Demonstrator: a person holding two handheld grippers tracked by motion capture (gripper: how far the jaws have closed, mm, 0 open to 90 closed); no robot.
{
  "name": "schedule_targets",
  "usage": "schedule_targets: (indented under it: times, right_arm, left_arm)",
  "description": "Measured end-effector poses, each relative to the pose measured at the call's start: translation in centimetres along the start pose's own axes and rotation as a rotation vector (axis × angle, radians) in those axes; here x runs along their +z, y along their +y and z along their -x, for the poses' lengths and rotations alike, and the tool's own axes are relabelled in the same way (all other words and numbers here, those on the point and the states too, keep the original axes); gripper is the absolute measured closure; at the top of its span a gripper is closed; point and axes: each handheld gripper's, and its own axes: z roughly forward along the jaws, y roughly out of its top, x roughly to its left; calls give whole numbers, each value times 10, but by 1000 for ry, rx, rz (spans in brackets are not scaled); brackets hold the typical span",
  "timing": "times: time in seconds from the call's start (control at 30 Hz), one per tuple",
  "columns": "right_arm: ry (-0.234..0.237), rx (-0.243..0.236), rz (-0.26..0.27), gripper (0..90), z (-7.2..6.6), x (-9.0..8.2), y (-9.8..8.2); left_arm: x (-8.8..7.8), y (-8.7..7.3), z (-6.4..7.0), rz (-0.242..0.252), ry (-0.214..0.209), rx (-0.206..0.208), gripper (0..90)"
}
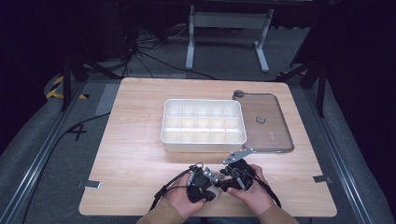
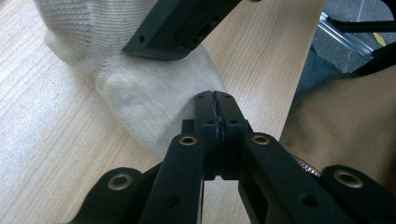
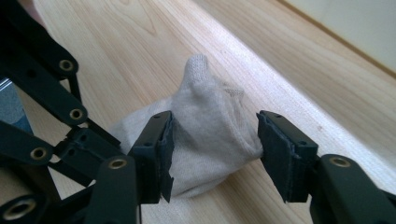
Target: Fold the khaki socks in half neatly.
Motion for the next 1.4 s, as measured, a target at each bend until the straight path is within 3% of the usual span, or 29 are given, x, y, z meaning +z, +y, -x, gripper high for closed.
schedule_targets:
  times: [0.1, 0.3, 0.4, 0.73, 1.07, 1.27, 1.4]
  right_arm:
    - [9, 10, -6, 455, 2, 3, 0]
    - [56, 45, -12, 464, 7, 7, 0]
    - [97, 85, -21, 470, 12, 10, -1]
    - [155, 108, -29, 539, 13, 12, -1]
    - [198, 122, -19, 549, 18, 15, -2]
    - [261, 154, -12, 625, 23, 17, -4]
    - [276, 151, -11, 677, 23, 17, -4]
  left_arm:
    - [-1, -2, -1, 0, -14, -4, 891]
    - [0, -4, -2, 4, -2, -8, 893]
    - [0, -4, -2, 5, 0, -6, 894]
    - [0, -5, -1, -3, 1, -12, 894]
    - [1, -5, -1, 2, 3, -8, 894]
    - [0, -5, -1, -5, 4, -4, 894]
    - [1, -5, -1, -1, 5, 3, 894]
